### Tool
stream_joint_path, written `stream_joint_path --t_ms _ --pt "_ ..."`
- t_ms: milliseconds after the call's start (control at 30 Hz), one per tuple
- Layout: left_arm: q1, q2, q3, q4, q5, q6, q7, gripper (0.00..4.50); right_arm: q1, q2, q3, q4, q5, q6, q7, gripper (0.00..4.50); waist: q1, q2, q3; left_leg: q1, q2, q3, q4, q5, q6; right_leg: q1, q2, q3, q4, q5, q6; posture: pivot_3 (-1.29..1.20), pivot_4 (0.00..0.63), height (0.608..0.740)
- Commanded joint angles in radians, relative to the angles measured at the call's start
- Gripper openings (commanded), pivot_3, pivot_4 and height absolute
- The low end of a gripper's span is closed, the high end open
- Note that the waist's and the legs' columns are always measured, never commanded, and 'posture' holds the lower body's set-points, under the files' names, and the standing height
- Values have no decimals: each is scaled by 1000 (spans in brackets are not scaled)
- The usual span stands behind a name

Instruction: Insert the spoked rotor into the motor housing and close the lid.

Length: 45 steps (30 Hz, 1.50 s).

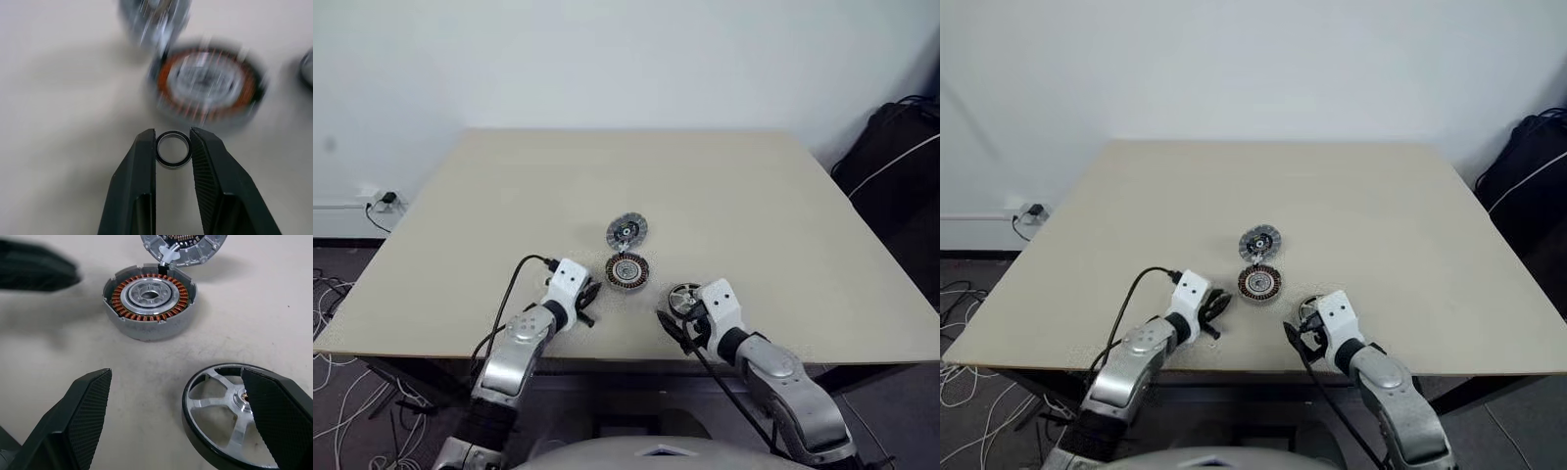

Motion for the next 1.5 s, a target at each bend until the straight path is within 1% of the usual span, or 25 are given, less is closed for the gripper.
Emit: stream_joint_path --t_ms 33,267,533,867,900,933,1033,1133,1167,1267,1300,1333,1400,1433,1500 --pt "-64 -23 -14 14 1 -33 2 669 -14 7 1 -10 -5 -21 -3 4500 0 0 0 0 0 0 0 0 0 0 0 0 0 0 0 0 0 740" --pt "-208 -65 -34 226 45 -112 30 669 -7 28 -7 -13 -20 -35 -33 4500 -1 0 0 0 0 0 0 0 0 -1 0 0 0 0 0 0 0 740" --pt "-293 -111 -28 430 42 -167 25 669 2 37 -5 -19 -30 -39 -39 4500 -1 -1 0 -1 -1 0 0 0 0 -1 0 0 0 2 -4 0 0 740" --pt "-317 -126 -21 531 42 -190 20 669 5 36 -6 -26 -34 -39 -39 4500 -2 -1 0 -1 -1 0 0 0 0 -1 0 0 0 2 -4 0 0 740" --pt "-317 -128 -17 534 37 -189 20 1391 5 36 -6 -27 -34 -39 -39 4500 -2 -1 0 -1 -1 0 1 0 0 -1 0 0 0 3 -4 0 0 740" --pt "-316 -129 -14 535 36 -192 22 1657 5 36 -5 -28 -35 -38 -38 4500 -2 -1 0 -1 -1 0 1 0 0 -1 0 0 0 3 -4 0 0 740" --pt "-301 -130 -6 502 31 -214 25 2661 5 36 -2 -30 -35 -38 -37 4500 -2 -1 0 -1 -1 0 1 0 0 -1 0 0 0 3 -4 0 0 740" --pt "-269 -129 12 419 -1 -221 3 2661 6 35 -2 -31 -34 -39 -34 4500 -4 -1 0 -1 -1 0 1 0 0 -1 0 0 0 3 -4 0 0 740" --pt "-258 -126 15 394 -8 -219 -2 2488 6 35 -2 -31 -34 -39 -34 4500 -4 -1 0 -1 -1 0 0 0 0 -2 0 0 0 3 -5 0 0 740" --pt "-214 -109 23 308 -18 -201 -9 1674 2 35 0 -28 -33 -38 -31 4500 -4 -1 0 -1 -1 0 0 0 0 -2 0 0 0 3 -5 0 0 740" --pt "-193 -99 26 273 -20 -195 -7 1275 -2 35 2 -27 -31 -36 -29 4500 -4 -1 0 -1 -1 0 0 0 0 -2 0 0 0 3 -5 0 0 740" --pt "-174 -90 28 243 -20 -190 -7 1019 -5 37 3 -25 -28 -35 -26 4500 -5 -1 0 -1 -1 0 1 0 0 -1 0 0 0 3 -5 0 0 740" --pt "-137 -74 32 188 -24 -182 -11 285 -13 40 3 -23 -24 -31 -22 4500 -5 -1 0 -1 -1 0 1 0 0 -1 0 0 0 3 -5 0 0 740" --pt "-112 -63 37 157 -22 -179 -7 6 -21 43 5 -19 -24 -26 -22 4317 -5 0 0 -1 -1 0 1 0 0 -2 0 1 0 3 -5 0 0 740" --pt "-68 -40 44 108 -18 -175 -1 0 -39 49 7 -11 -23 -16 -22 3857 -5 0 0 -1 -1 0 0 0 0 -1 0 1 1 3 -5 0 0 740"
